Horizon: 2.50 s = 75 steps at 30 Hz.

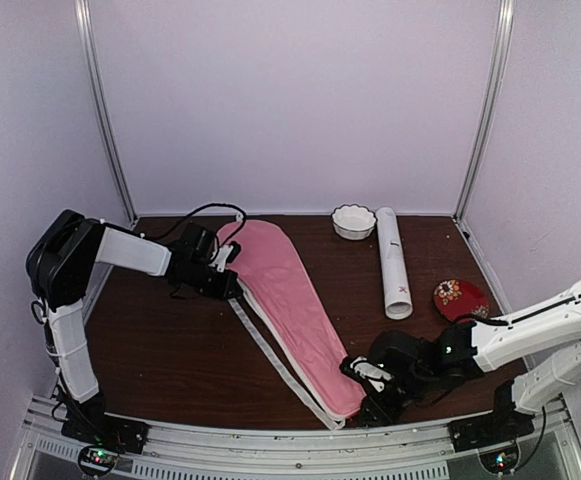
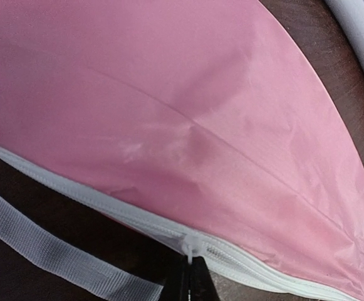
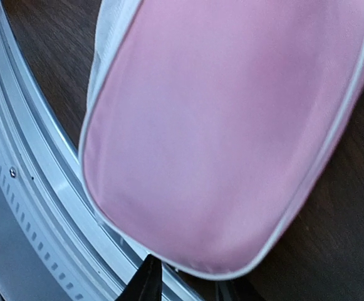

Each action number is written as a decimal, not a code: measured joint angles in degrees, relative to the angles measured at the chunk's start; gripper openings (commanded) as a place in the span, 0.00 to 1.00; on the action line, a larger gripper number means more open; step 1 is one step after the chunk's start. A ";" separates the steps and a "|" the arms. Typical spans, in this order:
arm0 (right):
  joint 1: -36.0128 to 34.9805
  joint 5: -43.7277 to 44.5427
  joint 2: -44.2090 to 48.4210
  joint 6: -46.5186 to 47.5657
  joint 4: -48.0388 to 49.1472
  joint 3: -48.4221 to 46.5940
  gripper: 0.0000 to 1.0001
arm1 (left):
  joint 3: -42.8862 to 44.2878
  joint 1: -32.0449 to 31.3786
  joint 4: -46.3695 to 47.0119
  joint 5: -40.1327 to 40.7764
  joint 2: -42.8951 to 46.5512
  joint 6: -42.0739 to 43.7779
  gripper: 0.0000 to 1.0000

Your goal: Pack up the badminton gear

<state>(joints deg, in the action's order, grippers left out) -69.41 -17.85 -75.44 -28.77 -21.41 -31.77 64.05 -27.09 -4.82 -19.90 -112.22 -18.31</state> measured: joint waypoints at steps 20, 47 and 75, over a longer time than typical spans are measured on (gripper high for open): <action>-0.33 4.48 -14.21 -0.02 2.58 -15.34 0.22 | -15.26 -12.52 3.45 2.10 12.37 3.39 0.00; -5.14 16.20 -12.00 21.68 13.27 -16.09 0.39 | -21.20 -15.34 4.72 -3.98 14.51 0.24 0.00; -6.60 19.50 -28.79 42.14 17.97 -25.64 0.21 | -24.92 -14.21 6.03 -7.08 17.18 -1.75 0.00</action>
<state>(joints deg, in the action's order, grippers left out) -76.01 1.65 -104.22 13.37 -3.44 -57.41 39.13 -41.30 1.21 -26.98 -95.04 -20.05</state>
